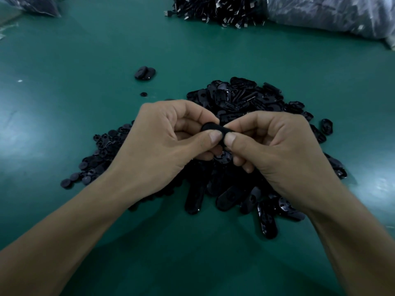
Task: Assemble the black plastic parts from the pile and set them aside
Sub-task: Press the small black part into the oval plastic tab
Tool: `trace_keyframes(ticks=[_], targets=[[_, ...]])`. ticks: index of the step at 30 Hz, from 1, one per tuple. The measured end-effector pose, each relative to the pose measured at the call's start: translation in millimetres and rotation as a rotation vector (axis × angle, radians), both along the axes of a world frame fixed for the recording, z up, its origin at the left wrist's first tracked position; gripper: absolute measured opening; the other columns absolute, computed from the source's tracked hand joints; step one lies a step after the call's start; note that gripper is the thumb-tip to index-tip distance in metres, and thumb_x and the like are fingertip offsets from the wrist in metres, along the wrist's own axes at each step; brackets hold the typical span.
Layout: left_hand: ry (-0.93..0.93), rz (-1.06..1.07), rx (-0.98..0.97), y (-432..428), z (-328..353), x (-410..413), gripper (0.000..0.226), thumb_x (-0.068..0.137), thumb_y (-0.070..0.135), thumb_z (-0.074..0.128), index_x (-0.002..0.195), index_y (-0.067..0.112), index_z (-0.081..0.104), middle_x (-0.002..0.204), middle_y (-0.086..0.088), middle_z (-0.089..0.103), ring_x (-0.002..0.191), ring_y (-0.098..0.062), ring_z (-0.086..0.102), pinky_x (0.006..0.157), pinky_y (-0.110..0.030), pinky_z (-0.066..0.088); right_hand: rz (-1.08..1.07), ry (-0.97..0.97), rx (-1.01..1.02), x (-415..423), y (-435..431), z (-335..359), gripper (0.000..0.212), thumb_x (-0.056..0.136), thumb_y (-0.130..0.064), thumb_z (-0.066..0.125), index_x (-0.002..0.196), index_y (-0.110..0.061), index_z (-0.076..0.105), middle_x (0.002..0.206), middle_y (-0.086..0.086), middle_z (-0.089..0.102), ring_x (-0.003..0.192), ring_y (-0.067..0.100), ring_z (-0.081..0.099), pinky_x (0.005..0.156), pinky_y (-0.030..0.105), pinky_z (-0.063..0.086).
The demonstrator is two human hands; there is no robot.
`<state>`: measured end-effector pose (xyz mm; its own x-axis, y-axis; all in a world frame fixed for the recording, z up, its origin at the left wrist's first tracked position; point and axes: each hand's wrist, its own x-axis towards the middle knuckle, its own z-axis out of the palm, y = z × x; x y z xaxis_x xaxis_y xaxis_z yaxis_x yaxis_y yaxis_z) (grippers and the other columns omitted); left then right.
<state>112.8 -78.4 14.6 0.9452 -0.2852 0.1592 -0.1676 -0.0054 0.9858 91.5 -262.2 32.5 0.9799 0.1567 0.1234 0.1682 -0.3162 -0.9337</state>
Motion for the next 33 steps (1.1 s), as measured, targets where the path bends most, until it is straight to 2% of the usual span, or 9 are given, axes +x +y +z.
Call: trace_keyframes(ticks=[3, 7, 11, 22, 33], targets=[[-0.008, 0.007, 0.001, -0.9, 0.7, -0.7, 0.013, 0.084, 0.007, 0.075, 0.091, 0.016, 0.07, 0.078, -0.005, 0.076, 0.071, -0.019, 0.076, 0.064, -0.024, 0.06, -0.001, 0.012, 0.021, 0.0, 0.3, -0.4, 0.01, 0.09, -0.011, 0.071, 0.085, -0.02, 0.073, 0.06, -0.006, 0.067, 0.052, 0.001, 0.06, 0.048, 0.016, 0.047], [0.034, 0.003, -0.061, -0.5, 3.7, -0.5, 0.018, 0.075, 0.019, 0.076, 0.091, 0.013, 0.071, 0.077, -0.007, 0.076, 0.07, -0.02, 0.076, 0.063, -0.022, 0.059, 0.023, 0.019, 0.064, 0.7, -1.5, 2.0, 0.011, 0.089, -0.008, 0.072, 0.086, -0.019, 0.073, 0.064, -0.002, 0.07, 0.055, 0.006, 0.063, 0.05, 0.016, 0.049], [0.066, -0.014, -0.08, -0.1, 2.5, -0.5, 0.019, 0.073, 0.019, 0.075, 0.09, 0.012, 0.071, 0.077, -0.009, 0.076, 0.071, -0.021, 0.076, 0.063, -0.023, 0.06, 0.033, 0.026, 0.048, 1.3, -2.6, 2.3, 0.011, 0.089, -0.009, 0.072, 0.087, -0.02, 0.074, 0.065, 0.001, 0.071, 0.055, 0.007, 0.065, 0.051, 0.016, 0.05], [0.055, -0.011, -0.071, -0.3, 0.0, 0.2, 0.017, 0.073, 0.021, 0.076, 0.089, 0.016, 0.071, 0.077, -0.008, 0.076, 0.071, -0.021, 0.076, 0.063, -0.023, 0.06, 0.025, 0.02, 0.014, 1.2, -2.4, 0.9, 0.009, 0.09, -0.011, 0.071, 0.087, -0.019, 0.073, 0.063, -0.007, 0.07, 0.055, 0.003, 0.063, 0.05, 0.014, 0.049], [-0.038, 0.031, 0.021, -2.7, -3.0, -2.5, 0.013, 0.086, 0.005, 0.075, 0.091, 0.016, 0.071, 0.077, -0.005, 0.076, 0.071, -0.019, 0.076, 0.065, -0.024, 0.061, 0.007, 0.004, -0.005, 1.4, -1.7, -2.1, 0.01, 0.09, -0.011, 0.071, 0.085, -0.02, 0.073, 0.06, -0.005, 0.068, 0.052, 0.003, 0.06, 0.048, 0.016, 0.048]])
